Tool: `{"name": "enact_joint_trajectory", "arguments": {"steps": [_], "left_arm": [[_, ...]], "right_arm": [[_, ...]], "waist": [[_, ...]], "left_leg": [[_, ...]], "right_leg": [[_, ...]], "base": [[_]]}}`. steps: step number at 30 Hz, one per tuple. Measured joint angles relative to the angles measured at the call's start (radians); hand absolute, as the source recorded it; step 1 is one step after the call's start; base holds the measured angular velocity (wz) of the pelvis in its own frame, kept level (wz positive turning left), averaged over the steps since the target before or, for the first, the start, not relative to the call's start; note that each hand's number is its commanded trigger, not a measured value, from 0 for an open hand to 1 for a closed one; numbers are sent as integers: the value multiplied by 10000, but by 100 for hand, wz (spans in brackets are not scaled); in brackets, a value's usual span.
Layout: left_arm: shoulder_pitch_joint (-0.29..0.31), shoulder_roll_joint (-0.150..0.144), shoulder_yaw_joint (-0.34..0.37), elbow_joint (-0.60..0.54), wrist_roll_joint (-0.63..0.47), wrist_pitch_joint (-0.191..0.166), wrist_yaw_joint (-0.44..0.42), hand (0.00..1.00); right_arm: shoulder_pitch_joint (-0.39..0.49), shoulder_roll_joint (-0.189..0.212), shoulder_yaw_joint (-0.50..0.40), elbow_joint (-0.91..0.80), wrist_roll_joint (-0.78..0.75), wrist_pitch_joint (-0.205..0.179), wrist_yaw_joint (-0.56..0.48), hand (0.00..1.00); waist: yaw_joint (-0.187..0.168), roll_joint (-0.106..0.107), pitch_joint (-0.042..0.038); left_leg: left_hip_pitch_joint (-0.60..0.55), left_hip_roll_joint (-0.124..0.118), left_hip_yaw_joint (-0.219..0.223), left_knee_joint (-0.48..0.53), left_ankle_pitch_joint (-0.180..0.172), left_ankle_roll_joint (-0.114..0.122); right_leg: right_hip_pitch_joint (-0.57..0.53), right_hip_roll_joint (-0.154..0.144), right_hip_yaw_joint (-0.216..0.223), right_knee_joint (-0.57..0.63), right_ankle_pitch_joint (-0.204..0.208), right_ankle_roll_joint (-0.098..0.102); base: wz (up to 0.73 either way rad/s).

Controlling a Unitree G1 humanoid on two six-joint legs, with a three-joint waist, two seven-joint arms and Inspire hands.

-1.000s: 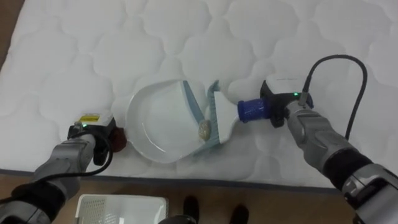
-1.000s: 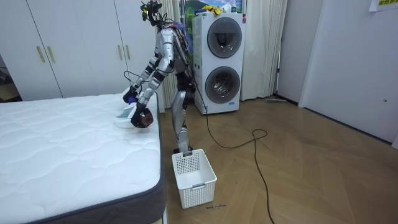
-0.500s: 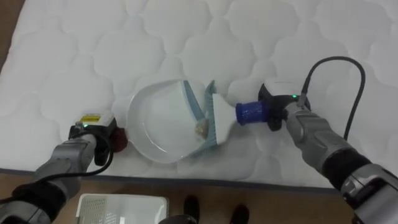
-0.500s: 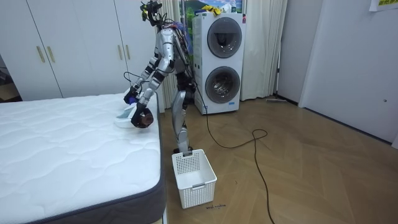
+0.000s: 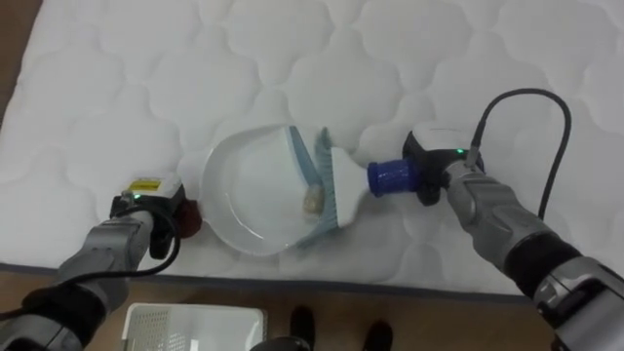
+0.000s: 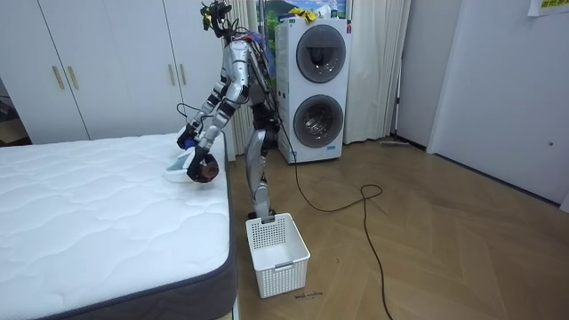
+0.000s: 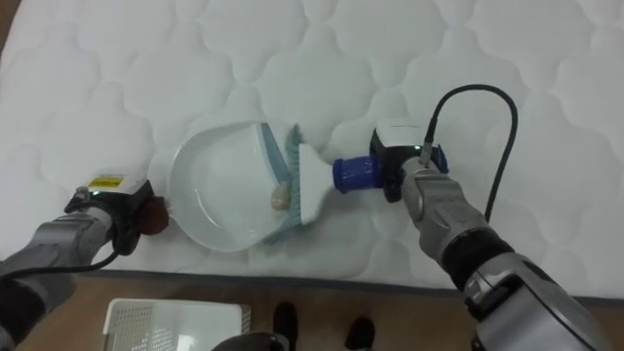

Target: Clean bed

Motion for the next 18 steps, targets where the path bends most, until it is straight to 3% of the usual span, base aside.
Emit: {"name": "enact_joint_trajectory", "arguments": {"steps": [4,11,18], "left_arm": [[1,-12,-1,0,0,-31,-32,100],[-1,-31,3,-1,-7,-244,-10,100],[33,-84,8,-1,-11,-343,-1,100]], "right_arm": [[-1,53,4,-471,-27,-145,-1,100],[11,378,31,-814,338,-820,38,100],[66,356,26,-903,739,-850,46,100]], "waist": [[6,-2,0],[34,-3,0],[30,-10,-2]], "left_leg": [[-26,-13,-1,-9,0,1],[-50,-84,-15,0,-4,24],[-65,-184,-11,9,9,62]], "right_leg": [[-37,-21,-8,24,-4,4],[-124,-112,2,198,-70,72],[-259,-266,28,518,-192,134]], "base": [[0],[3],[2]]}}
